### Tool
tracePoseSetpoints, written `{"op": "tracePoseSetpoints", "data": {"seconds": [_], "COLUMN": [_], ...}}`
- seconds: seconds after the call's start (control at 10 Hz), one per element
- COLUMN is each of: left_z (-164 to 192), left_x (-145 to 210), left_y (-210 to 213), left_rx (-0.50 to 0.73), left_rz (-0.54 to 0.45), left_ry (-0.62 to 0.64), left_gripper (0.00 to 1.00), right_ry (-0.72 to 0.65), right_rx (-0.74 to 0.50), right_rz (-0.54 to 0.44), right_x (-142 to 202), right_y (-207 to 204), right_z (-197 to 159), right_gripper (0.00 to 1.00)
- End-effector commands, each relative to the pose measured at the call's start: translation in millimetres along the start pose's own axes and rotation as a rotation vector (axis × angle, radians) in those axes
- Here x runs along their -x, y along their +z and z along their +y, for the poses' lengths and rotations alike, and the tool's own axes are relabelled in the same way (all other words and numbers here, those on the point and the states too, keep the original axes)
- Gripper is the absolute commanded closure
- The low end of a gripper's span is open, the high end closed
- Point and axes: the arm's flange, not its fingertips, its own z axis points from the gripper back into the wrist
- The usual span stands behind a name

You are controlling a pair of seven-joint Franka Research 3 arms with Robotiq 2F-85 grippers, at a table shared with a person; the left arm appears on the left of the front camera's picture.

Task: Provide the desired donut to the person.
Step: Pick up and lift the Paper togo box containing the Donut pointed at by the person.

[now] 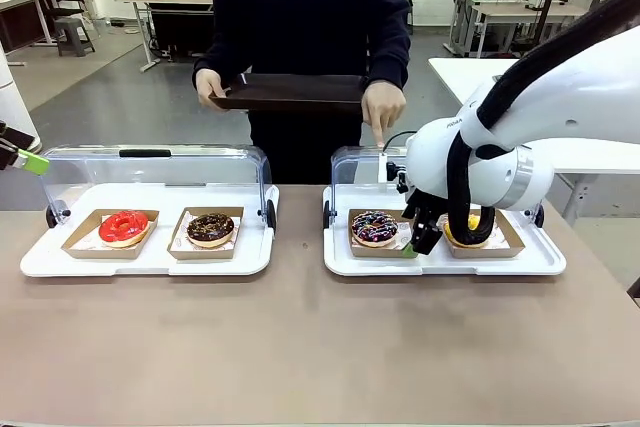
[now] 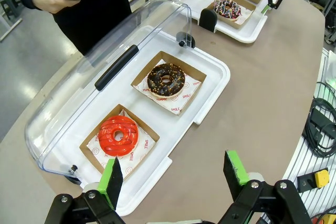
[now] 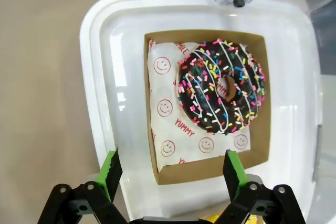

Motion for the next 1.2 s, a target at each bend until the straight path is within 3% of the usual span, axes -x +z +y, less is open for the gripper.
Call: {"op": "tracePoseSetpoints", "data": {"seconds": [0.0,0.6,1.0,1.1], "left_z": [1,1,1,1], "left_x": [1,1,1,1], "left_y": [1,1,1,1], "left_rx": [0.005,0.005,0.005,0.005], "left_rz": [-0.008,-0.008,-0.008,-0.008], "left_ry": [0.005,0.005,0.005,0.005], "left_gripper": [0.0,0.0,0.0,0.0], "right_ry": [-0.017,-0.042,-0.018,-0.013], "right_rx": [-0.018,-0.023,-0.031,-0.045], "right_rz": [-0.024,-0.014,0.035,0.044], "right_x": [7,14,14,13], "right_y": [-7,-25,-21,-21], "right_z": [-10,-13,-13,-12], "right_gripper": [0.0,0.0,1.0,1.0]}}
